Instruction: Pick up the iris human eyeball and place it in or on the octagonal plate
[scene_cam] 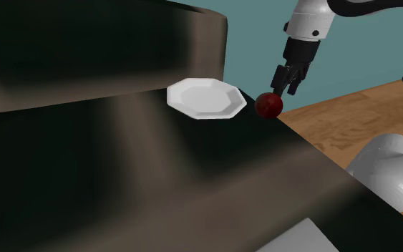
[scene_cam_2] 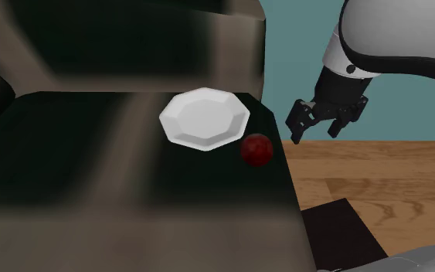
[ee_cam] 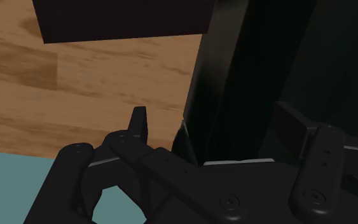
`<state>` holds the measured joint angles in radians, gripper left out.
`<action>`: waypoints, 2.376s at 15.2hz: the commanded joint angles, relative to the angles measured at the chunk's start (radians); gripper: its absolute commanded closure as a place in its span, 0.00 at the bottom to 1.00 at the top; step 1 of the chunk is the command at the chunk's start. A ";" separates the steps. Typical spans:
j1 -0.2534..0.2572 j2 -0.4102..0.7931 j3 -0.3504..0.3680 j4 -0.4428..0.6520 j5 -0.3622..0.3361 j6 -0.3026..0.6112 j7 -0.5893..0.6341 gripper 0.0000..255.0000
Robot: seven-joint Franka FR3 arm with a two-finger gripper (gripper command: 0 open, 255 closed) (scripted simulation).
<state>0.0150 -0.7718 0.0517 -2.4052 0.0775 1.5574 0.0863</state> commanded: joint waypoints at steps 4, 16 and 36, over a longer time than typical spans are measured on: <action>0.032 -0.006 0.040 0.040 0.053 -0.025 0.038 0.00; 0.121 0.014 0.171 0.202 0.214 -0.077 0.168 0.00; 0.118 -0.013 0.196 0.100 0.234 -0.001 0.158 1.00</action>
<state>0.1336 -0.7854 0.2476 -2.3053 0.3119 1.5548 0.2440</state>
